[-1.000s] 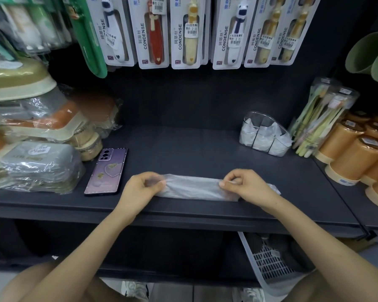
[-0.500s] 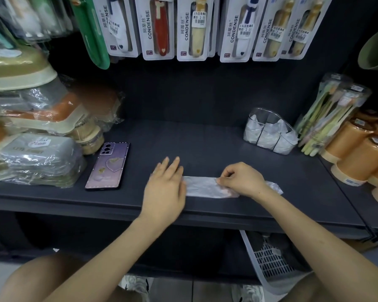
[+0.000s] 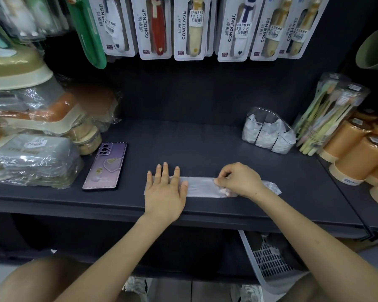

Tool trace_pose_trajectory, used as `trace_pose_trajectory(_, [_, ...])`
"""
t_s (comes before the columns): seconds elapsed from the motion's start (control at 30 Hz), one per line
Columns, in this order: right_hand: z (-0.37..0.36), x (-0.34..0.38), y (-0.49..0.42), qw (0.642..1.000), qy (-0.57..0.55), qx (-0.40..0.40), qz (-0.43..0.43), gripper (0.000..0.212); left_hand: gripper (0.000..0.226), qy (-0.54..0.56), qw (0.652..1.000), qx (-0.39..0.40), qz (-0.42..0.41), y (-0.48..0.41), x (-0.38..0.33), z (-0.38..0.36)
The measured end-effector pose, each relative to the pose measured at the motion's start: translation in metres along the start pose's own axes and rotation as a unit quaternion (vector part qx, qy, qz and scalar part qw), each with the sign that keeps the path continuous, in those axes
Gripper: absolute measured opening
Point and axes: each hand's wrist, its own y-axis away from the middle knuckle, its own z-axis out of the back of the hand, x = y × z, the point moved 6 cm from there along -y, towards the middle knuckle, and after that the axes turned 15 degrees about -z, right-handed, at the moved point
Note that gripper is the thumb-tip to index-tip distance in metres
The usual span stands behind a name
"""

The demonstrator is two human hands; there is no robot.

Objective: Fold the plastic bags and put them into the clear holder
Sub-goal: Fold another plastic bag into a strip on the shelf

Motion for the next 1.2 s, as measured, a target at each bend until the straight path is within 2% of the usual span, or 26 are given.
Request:
trace_pose_trajectory(0.1, [0.001, 0.000, 0.000, 1.000, -0.016, 0.022, -0.006, 0.018, 0.063, 0.002, 1.000, 0.021, -0.003, -0.001, 0.001, -0.003])
trace_pose_trajectory(0.17, [0.007, -0.002, 0.002, 0.998, -0.059, 0.012, -0.009, 0.006, 0.066, -0.001, 1.000, 0.020, -0.003, -0.001, -0.001, -0.004])
trace_pose_trajectory(0.2, [0.013, -0.002, 0.007, 0.996, -0.077, -0.044, -0.004, 0.012, 0.067, -0.001, 1.000, 0.020, -0.002, -0.001, -0.001, -0.005])
trace_pose_trajectory(0.27, [0.027, 0.002, 0.028, 0.963, -0.061, -0.255, 0.065, 0.027, 0.068, 0.005, 1.000, 0.020, -0.003, 0.000, -0.001, -0.005])
trace_pose_trajectory(0.3, [0.023, 0.010, 0.040, 0.939, -0.024, -0.322, 0.120, 0.031, 0.068, 0.008, 1.000, 0.019, -0.003, 0.000, -0.001, -0.005])
trace_pose_trajectory(0.33, [0.010, 0.018, 0.049, 0.926, 0.023, -0.337, 0.170, 0.036, 0.068, 0.010, 1.000, 0.019, -0.002, -0.001, -0.001, -0.005])
trace_pose_trajectory(0.37, [-0.008, 0.025, 0.052, 0.920, 0.078, -0.324, 0.205, 0.041, 0.069, 0.010, 1.000, 0.021, -0.003, -0.001, -0.001, -0.006])
trace_pose_trajectory(0.43, [-0.044, 0.030, 0.047, 0.930, 0.164, -0.236, 0.228, 0.047, 0.069, 0.008, 1.000, 0.024, -0.003, -0.001, -0.001, -0.006])
trace_pose_trajectory(0.53, [-0.056, 0.012, 0.038, 0.953, 0.212, -0.140, 0.166, 0.062, 0.069, 0.007, 1.000, 0.026, -0.002, -0.001, -0.001, -0.006])
trace_pose_trajectory(0.63, [-0.038, -0.035, 0.030, 0.964, 0.228, -0.115, 0.072, 0.083, 0.069, 0.006, 1.000, 0.025, -0.001, -0.002, 0.000, -0.007])
trace_pose_trajectory(0.77, [-0.009, -0.068, 0.029, 0.978, 0.170, -0.120, 0.036, 0.099, 0.072, 0.001, 1.000, 0.016, -0.008, -0.004, 0.001, -0.008])
trace_pose_trajectory(0.83, [0.013, -0.074, 0.028, 0.972, 0.111, -0.206, 0.020, 0.082, 0.084, -0.006, 1.000, 0.012, -0.026, -0.007, 0.002, -0.008])
trace_pose_trajectory(0.9, [0.024, -0.080, 0.026, 0.957, 0.121, -0.265, 0.021, 0.057, 0.094, -0.013, 0.998, 0.023, -0.056, -0.010, 0.006, -0.007])
trace_pose_trajectory(0.97, [0.024, -0.087, 0.025, 0.965, 0.120, -0.231, 0.003, 0.033, 0.096, -0.015, 0.996, 0.017, -0.089, -0.016, 0.008, -0.002])
trace_pose_trajectory(1.0, [0.026, -0.087, 0.027, 0.972, 0.099, -0.213, -0.006, 0.024, 0.095, -0.012, 0.994, -0.016, -0.103, -0.020, 0.008, 0.005])
trace_pose_trajectory(1.07, [0.025, -0.085, 0.035, 0.982, 0.060, -0.180, -0.008, 0.012, 0.078, 0.025, 0.980, -0.148, -0.133, -0.019, -0.001, 0.023])
trace_pose_trajectory(1.13, [0.021, -0.082, 0.043, 0.986, 0.042, -0.164, 0.004, 0.011, 0.050, 0.095, 0.946, -0.259, -0.169, -0.010, -0.018, 0.031])
trace_pose_trajectory(1.2, [0.017, -0.079, 0.051, 0.987, 0.024, -0.160, 0.019, 0.013, 0.035, 0.132, 0.926, -0.266, -0.231, 0.000, -0.048, 0.029])
